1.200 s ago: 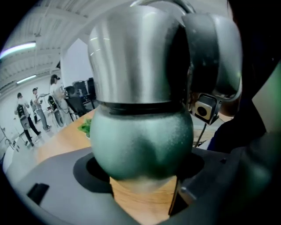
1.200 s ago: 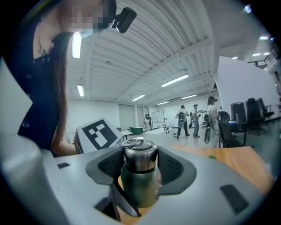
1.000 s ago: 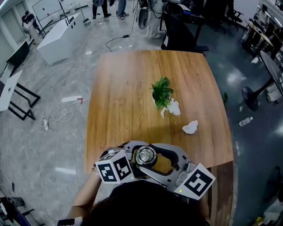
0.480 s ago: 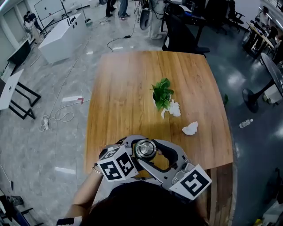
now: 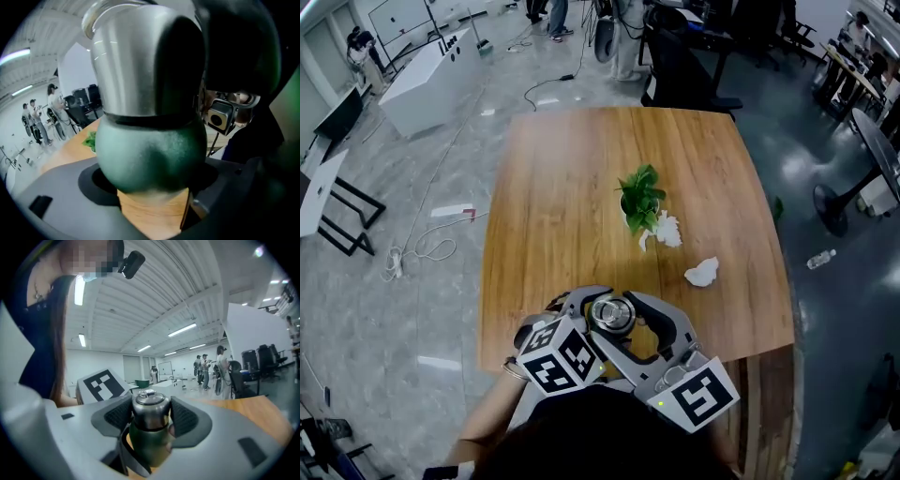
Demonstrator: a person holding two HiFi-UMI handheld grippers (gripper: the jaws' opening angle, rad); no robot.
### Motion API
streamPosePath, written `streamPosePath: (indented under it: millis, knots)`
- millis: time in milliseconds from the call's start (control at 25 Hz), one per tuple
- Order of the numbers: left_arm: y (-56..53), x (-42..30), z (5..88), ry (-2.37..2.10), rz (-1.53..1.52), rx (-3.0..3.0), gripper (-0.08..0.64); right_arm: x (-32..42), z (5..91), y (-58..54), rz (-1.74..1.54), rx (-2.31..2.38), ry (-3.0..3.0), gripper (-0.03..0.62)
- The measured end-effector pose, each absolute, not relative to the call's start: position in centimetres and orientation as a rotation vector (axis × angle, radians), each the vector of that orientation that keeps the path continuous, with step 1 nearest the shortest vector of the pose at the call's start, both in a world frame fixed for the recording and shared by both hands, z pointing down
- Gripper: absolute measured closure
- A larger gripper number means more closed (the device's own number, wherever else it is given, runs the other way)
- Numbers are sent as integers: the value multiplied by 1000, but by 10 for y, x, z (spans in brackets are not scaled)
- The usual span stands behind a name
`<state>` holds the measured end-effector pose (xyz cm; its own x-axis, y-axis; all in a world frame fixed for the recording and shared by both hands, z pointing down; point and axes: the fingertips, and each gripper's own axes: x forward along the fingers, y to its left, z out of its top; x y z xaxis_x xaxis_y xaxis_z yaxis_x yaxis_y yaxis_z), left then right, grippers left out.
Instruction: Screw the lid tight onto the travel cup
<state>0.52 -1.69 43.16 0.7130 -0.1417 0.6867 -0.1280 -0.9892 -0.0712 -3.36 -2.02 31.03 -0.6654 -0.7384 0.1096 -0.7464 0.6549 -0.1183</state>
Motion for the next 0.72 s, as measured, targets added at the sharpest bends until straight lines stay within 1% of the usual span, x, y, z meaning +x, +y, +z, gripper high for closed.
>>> streamPosePath:
  millis: [120,280,360,440,600,640,720]
  knots:
    - [-14,0,432,179,-1214,-2820,175,-33,309,-15,328,1154,-2863,343]
    - [29,-3,428,-320,-1157,-2858,175,-41,309,11,319,738,-2950,344]
    - [42,-1,427,-434,-1122,-2895,175,-42,311,16,278,654,-2950,344]
    - [32,5,429,-326,-1112,-2935,175,-38,314,8,240,753,-2924,344]
    - [-17,6,436,201,-1213,-2885,175,-28,321,-20,190,1179,-2754,343]
    - [-25,4,437,267,-1239,-2838,175,-27,321,-21,203,1225,-2739,344]
    - [-23,1,437,205,-1251,-2802,175,-28,319,-17,258,1194,-2791,344]
